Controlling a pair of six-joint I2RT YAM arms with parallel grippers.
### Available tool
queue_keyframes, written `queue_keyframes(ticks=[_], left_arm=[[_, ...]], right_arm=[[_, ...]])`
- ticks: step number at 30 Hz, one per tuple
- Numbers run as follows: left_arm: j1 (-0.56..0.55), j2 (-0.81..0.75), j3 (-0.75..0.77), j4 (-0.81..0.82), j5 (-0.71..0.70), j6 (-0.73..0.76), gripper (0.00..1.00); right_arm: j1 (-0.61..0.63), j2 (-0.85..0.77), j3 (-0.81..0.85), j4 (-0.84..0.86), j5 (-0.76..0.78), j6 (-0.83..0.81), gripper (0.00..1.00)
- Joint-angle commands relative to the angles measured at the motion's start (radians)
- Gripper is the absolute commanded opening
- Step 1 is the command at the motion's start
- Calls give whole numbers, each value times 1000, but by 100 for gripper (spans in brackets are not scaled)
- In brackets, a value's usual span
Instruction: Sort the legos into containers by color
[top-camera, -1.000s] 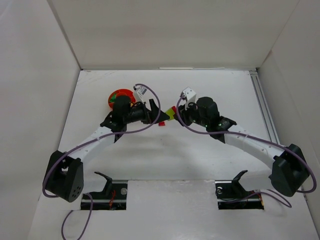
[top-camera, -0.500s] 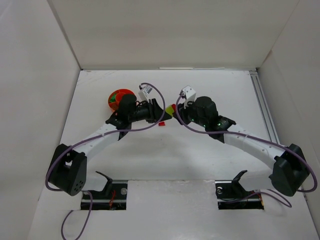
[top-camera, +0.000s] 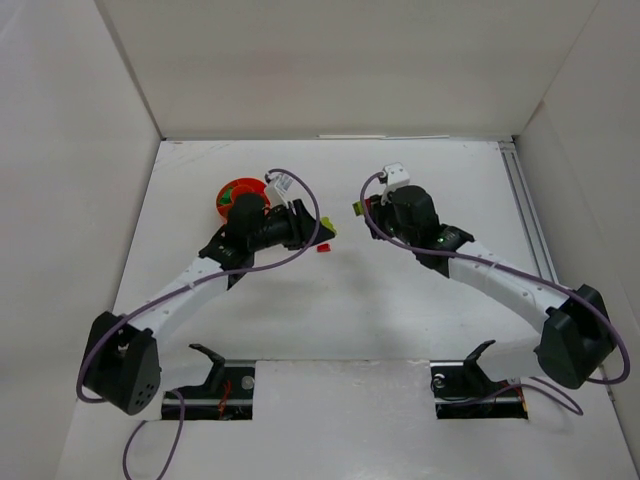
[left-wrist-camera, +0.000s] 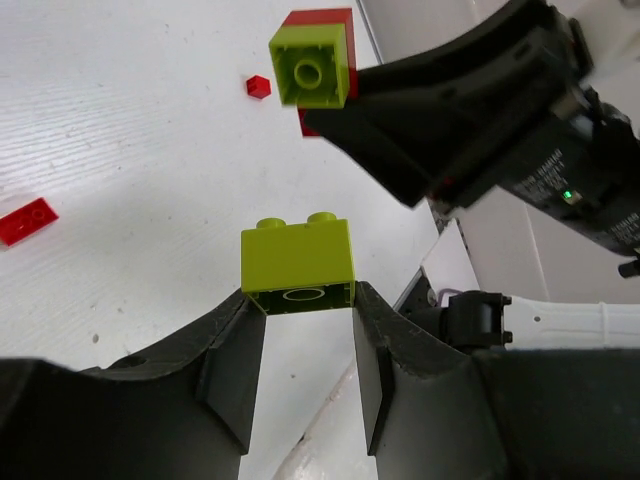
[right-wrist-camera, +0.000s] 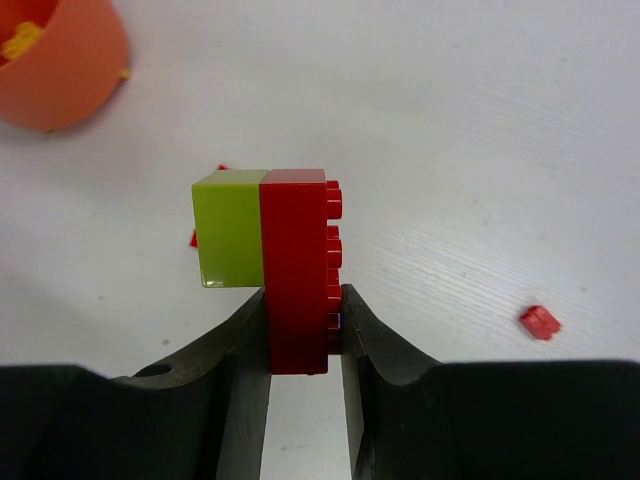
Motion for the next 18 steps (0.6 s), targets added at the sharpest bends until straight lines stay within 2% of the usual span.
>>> queue_keyframes(ticks=[1,4,7,9,13,18], left_arm=[[-2,-102,-16,-80,-68,28,0],[-2,-151,-27,-163,-143,48,0],[58,-151,-2,-273,-219,38,0],[108,-95,54,-334,-260,38,0],[228,0,194,-448,-490,73,0],[257,106,347,-466,-642,145,0]], right_arm=[[-38,-2,44,-14,82,20,0],[-38,-2,44,-14,62,-1,0],[-38,17,44,-14,16,-29,0],[-38,26,44,-14,-7,-38,0],[-38,26,23,-14,-37,-76,0],[-29,26,23,-14,-37,-98,0]])
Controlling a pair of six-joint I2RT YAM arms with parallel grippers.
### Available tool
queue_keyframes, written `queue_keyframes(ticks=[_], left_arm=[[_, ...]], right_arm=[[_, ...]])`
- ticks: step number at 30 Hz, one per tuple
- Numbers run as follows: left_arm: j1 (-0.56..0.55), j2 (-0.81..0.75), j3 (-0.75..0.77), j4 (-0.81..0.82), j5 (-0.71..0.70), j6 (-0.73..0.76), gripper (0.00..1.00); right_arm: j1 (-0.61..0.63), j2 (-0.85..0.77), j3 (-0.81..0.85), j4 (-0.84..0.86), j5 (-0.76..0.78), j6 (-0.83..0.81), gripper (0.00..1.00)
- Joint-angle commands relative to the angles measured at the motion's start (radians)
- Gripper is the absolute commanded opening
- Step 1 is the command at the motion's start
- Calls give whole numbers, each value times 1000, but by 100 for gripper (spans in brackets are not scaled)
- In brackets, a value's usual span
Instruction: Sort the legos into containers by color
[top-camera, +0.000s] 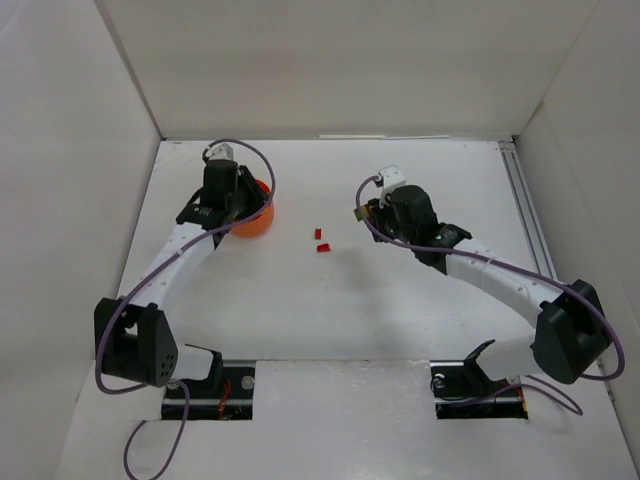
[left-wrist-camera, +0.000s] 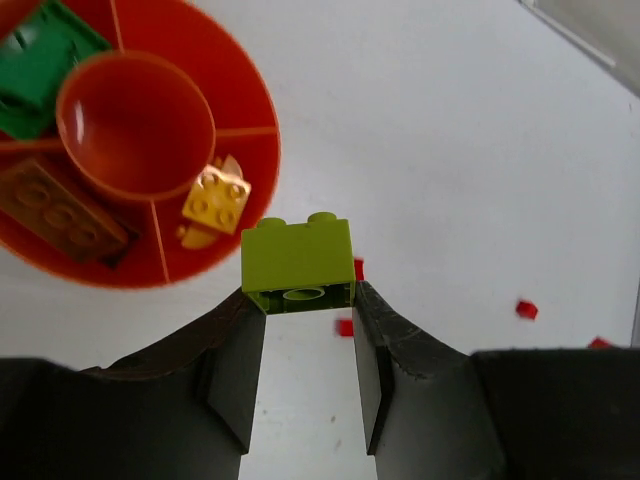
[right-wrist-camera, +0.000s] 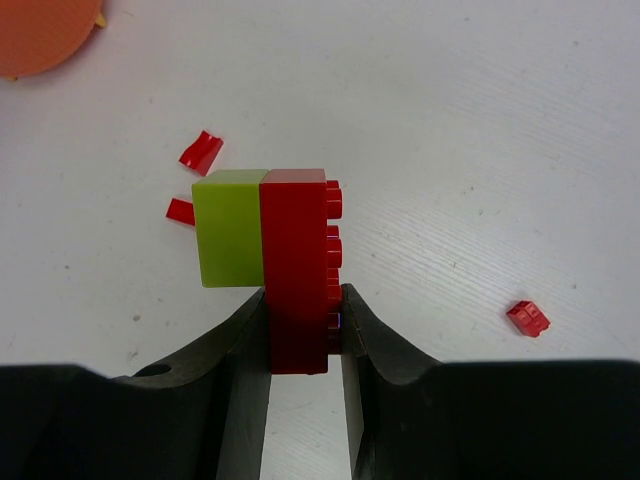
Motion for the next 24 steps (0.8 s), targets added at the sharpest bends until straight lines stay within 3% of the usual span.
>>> queue_keyframes(ticks=[1,7,21,24], left_arm=[[21,56,145,-36,-165,65,0],[104,182,246,-91,-174,93,0],[104,247,268,-117,-193,128,7],[104,256,277,-128,-214,117,15]], right_arm=[[10,5,22,23,-17,-32,0],[1,44,71,-10,19,-41,0],[-18,98,110,-20,19,-60,0],[-18,88,110,-29,19,-60,0]])
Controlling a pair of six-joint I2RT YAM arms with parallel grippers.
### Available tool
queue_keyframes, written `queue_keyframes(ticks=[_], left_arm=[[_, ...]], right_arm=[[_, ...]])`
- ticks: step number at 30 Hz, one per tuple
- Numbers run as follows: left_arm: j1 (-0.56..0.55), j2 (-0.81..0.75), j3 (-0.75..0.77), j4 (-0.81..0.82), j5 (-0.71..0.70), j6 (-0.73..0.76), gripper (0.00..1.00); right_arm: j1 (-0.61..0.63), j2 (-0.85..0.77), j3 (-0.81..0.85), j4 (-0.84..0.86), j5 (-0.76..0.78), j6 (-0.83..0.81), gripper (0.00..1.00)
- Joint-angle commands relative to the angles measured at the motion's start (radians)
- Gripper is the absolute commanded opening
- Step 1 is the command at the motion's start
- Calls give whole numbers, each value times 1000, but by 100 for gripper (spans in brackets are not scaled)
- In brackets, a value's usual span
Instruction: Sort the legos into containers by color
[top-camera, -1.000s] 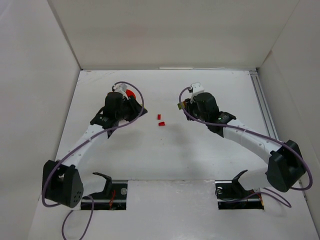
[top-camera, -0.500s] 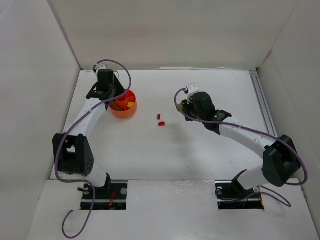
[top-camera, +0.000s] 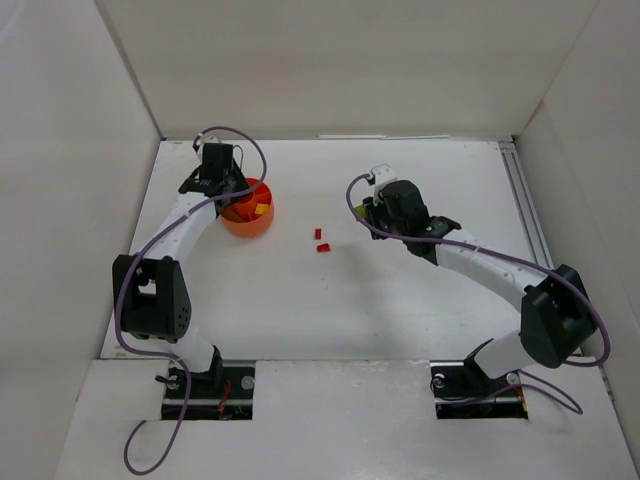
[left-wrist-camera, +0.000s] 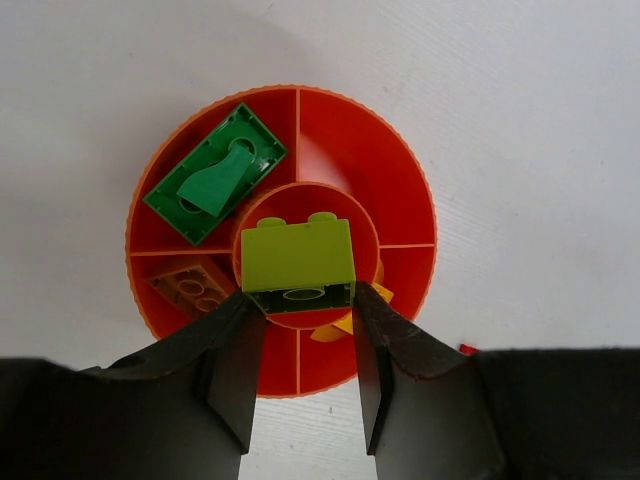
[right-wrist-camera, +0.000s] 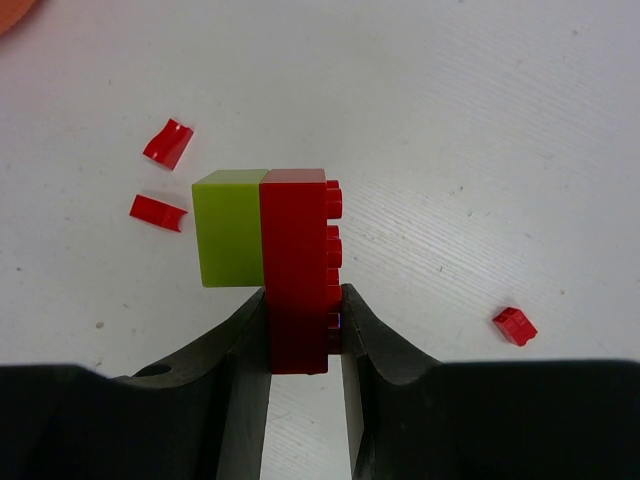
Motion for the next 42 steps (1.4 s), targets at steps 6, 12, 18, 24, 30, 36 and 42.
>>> queue_keyframes(ticks=[6,12,18,24,30,36,42], left_arm=[[-1,-5,44,8,-23,18,34],[-1,-5,44,8,-23,38,57],[-1,-17,44,8,7,38,65],[-1,-218,-87,152,365,50,76],[-140,-336,-250,421,731,6,97],[-290,-281,-218,399,647,-3,93],[-310,-263,-227,430,592,-42,82]], right_arm=[[-7,-31,36,-6,7,-11,0],[-7,-51,18,-16,7,-11,2],[-7,-69,-2,-16,-16,-29,2],[26,-126,-25,29,-165,-161,2],[72,-149,-13,52,-300,-204,0],[92,-129,42,52,-306,-82,0],[102,-120,79,52,-231,23,0]])
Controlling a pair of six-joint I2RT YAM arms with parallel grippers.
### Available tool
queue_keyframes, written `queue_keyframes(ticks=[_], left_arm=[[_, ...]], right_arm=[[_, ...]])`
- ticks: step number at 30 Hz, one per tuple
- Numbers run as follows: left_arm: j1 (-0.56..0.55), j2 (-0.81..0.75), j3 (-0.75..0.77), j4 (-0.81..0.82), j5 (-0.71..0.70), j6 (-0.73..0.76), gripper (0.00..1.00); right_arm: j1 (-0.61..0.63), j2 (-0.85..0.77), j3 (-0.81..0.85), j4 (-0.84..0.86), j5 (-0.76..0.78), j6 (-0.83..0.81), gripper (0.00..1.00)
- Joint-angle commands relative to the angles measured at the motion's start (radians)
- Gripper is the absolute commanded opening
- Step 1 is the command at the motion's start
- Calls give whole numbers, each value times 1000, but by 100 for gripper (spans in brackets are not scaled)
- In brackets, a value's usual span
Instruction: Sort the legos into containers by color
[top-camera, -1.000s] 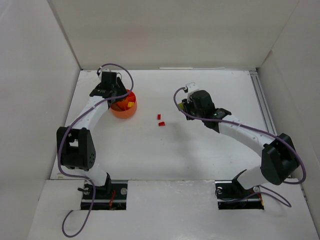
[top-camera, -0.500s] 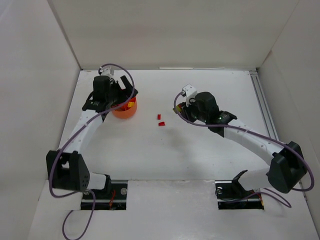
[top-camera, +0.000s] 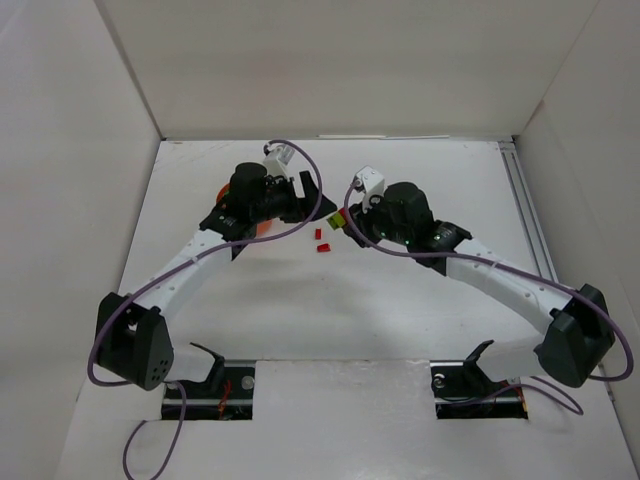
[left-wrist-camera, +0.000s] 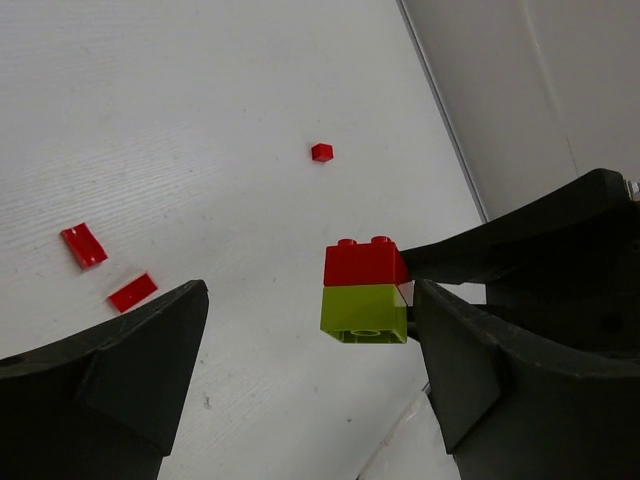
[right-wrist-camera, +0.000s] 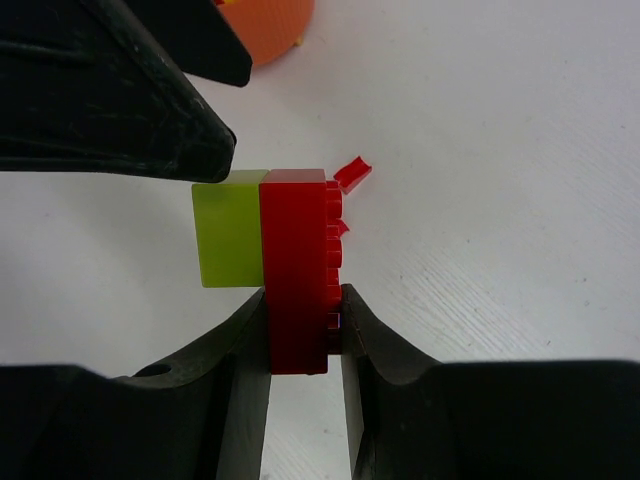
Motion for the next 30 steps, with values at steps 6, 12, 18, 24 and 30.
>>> queue_keyframes(ticks=[6,12,18,24,30], left_arm=[[-34,11,14,122,32,-61,70],[-34,33,5,146,63,-83,48],[-34,33,5,136,107,-83,29],[-34,33,5,124,107,-83,53],[-34,24,5,89,66,-74,51]], right_arm=[[17,46,92,65,18,153,0],[27,74,92,78,54,213,0],[27,63,92,78,122,244,2],[27,45,92,99,134,255,2],[27,35,83,111,134,264,2]])
